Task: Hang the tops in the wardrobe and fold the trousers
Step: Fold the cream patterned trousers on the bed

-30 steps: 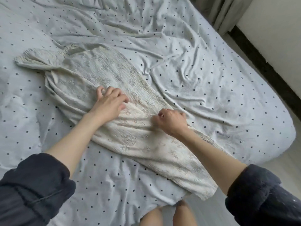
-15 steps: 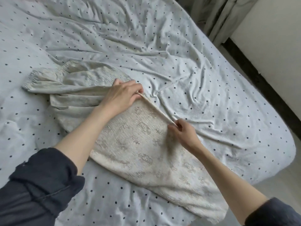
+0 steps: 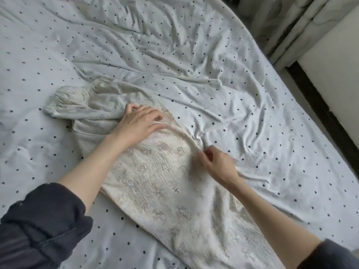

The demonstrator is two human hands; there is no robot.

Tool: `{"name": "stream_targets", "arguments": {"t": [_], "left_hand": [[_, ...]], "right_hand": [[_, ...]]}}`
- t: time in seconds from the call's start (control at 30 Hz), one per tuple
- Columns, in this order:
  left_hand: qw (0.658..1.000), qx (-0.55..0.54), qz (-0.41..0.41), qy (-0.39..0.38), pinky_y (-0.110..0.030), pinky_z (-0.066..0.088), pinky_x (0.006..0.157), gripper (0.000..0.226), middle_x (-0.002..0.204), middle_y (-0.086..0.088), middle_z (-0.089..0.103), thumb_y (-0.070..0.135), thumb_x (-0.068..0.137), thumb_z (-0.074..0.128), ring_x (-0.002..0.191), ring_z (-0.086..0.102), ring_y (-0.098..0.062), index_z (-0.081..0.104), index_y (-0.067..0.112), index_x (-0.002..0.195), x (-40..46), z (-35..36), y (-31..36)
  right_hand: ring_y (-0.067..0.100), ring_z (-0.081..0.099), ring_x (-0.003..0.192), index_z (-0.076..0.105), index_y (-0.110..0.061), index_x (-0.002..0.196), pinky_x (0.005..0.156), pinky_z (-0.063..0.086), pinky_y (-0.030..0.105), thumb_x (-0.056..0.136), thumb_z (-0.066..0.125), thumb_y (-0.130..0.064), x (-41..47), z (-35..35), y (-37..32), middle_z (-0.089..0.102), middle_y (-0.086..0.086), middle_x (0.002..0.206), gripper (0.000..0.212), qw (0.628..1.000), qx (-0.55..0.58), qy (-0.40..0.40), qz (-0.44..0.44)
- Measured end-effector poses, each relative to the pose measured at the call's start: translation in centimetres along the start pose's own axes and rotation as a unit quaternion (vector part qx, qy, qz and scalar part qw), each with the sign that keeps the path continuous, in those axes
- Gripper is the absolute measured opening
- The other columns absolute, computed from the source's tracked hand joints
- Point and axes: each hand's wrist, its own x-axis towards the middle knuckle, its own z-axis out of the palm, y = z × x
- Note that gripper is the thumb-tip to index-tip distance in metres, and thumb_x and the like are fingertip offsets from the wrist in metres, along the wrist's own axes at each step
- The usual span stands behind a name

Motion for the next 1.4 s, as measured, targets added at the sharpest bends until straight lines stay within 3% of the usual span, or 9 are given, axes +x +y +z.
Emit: {"name": "stream_targets", "arguments": {"t": [0.17,0.33,0.47,0.67,0.8,0.93,1.03,1.17,1.4], "left_hand": [[0.997,-0.014,-0.065,0.03,-0.033,0.015,0.104,0.028,0.124,0.007,0.053,0.024,0.098,0.038,0.122,0.043,-0.014,0.054,0.025,0.122,-2.9,-0.7,-5.3],[0.989,0.006,-0.12,0.083,-0.048,0.012,0.109,0.077,0.137,0.002,0.047,-0.022,0.066,0.046,0.135,0.028,-0.02,0.053,0.023,0.128,-6.8,-0.1,-11.3],[0.976,0.041,-0.183,0.114,-0.052,0.016,0.106,0.078,0.139,-0.007,0.047,-0.022,0.061,0.052,0.134,0.031,-0.03,0.056,0.02,0.127,-7.3,0.9,-15.3],[0.951,0.02,-0.221,0.216,-0.047,0.028,0.094,0.032,0.116,-0.013,0.062,-0.003,0.066,0.053,0.118,0.044,-0.034,0.073,0.014,0.083,-7.2,-0.3,-20.1],[0.929,0.01,-0.201,0.31,-0.039,0.025,0.092,0.031,0.112,-0.01,0.061,0.003,0.074,0.043,0.117,0.043,-0.029,0.071,0.015,0.082,-3.5,-4.3,-21.4],[0.907,0.005,-0.207,0.367,-0.037,0.024,0.091,0.03,0.125,-0.009,0.055,0.01,0.083,0.053,0.121,0.038,-0.023,0.067,0.018,0.108,2.8,-6.6,-21.7],[0.909,-0.051,-0.252,0.328,-0.04,0.028,0.095,0.047,0.134,-0.009,0.047,0.004,0.085,0.052,0.125,0.039,-0.027,0.054,0.018,0.129,3.3,-4.1,-21.1],[0.895,-0.154,-0.344,0.237,-0.041,0.031,0.1,0.045,0.133,-0.01,0.048,0.01,0.088,0.055,0.126,0.04,-0.03,0.049,0.014,0.133,0.0,0.9,-21.1],[0.829,-0.35,-0.405,0.162,-0.025,0.031,0.1,0.043,0.136,-0.008,0.048,0.032,0.096,0.048,0.125,0.044,-0.021,0.047,0.013,0.135,-4.5,2.9,-19.7]], "right_hand": [[0.026,0.063,0.092,0.055,-0.013,0.112,0.074,0.049,0.034,0.095,0.048,-0.044,4.6,0.8,-7.7,0.067,0.005,0.103,0.036,0.997,-0.005,0.015,-0.081],[0.022,0.061,0.098,0.057,-0.016,0.114,0.089,0.047,0.042,0.091,0.052,-0.047,8.5,3.1,-15.0,0.067,0.002,0.107,0.038,0.979,-0.067,-0.029,-0.19],[0.021,0.061,0.086,0.06,-0.017,0.104,0.085,0.048,0.037,0.092,0.048,-0.051,10.4,5.3,-19.0,0.067,0.001,0.1,0.037,0.963,-0.118,-0.092,-0.225],[0.021,0.056,0.082,0.058,-0.017,0.105,0.064,0.042,0.03,0.095,0.049,-0.04,11.8,8.2,-24.2,0.061,0.001,0.097,0.027,0.939,-0.174,-0.138,-0.261],[0.028,0.046,0.066,0.04,-0.016,0.064,0.057,0.031,0.029,0.095,0.045,-0.022,13.6,8.4,-25.4,0.046,0.003,0.064,0.032,0.964,-0.116,-0.093,-0.219],[0.029,0.043,0.063,0.031,-0.014,0.057,0.057,0.034,0.032,0.094,0.041,-0.022,16.8,7.0,-24.9,0.046,0.009,0.063,0.039,0.99,-0.072,-0.021,-0.119],[0.028,0.045,0.07,0.044,-0.011,0.063,0.061,0.034,0.03,0.094,0.041,-0.023,19.4,5.8,-23.7,0.047,0.007,0.066,0.034,0.997,-0.069,-0.026,-0.028],[0.016,0.047,0.057,0.064,-0.006,0.091,0.047,0.034,0.026,0.094,0.049,-0.027,20.3,5.4,-22.7,0.05,0.001,0.062,0.026,0.997,-0.029,-0.071,-0.002],[0.007,0.036,0.043,0.045,-0.013,0.063,0.04,0.024,0.017,0.088,0.057,-0.047,17.2,3.9,-21.5,0.041,-0.005,0.05,0.044,0.995,0.002,-0.089,-0.034]]}}
